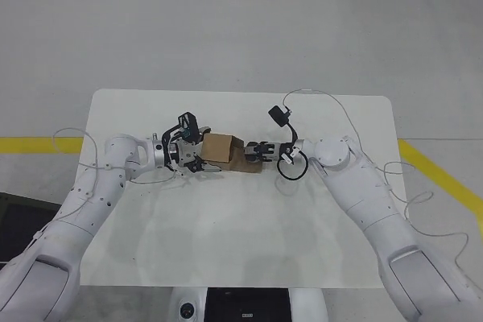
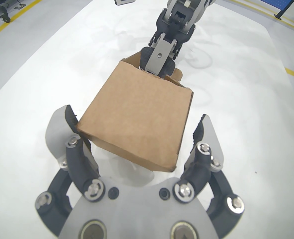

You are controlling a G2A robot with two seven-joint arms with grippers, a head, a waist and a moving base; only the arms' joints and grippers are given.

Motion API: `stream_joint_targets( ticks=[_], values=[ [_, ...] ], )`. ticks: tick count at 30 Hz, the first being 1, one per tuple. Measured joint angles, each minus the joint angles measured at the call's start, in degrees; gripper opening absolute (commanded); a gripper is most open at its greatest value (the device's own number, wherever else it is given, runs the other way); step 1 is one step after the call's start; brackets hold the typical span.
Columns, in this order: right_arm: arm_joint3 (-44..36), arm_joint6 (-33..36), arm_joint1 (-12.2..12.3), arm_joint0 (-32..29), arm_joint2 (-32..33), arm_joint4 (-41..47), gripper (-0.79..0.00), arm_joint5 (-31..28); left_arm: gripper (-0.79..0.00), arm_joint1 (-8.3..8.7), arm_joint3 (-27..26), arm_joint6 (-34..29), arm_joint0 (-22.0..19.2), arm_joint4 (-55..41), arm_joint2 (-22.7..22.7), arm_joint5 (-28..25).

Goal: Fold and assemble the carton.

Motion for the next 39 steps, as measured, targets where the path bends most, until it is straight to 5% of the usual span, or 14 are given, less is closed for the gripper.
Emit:
stream_joint_targets(
  ticks=[39],
  values=[
    [4.4, 0.2, -5.9, 2.9, -8.6, 5.3, -0.785, -3.4, 0.0, 0.77, -3.2, -1.5, 2.2, 0.3, -1.6, -0.4]
  ],
)
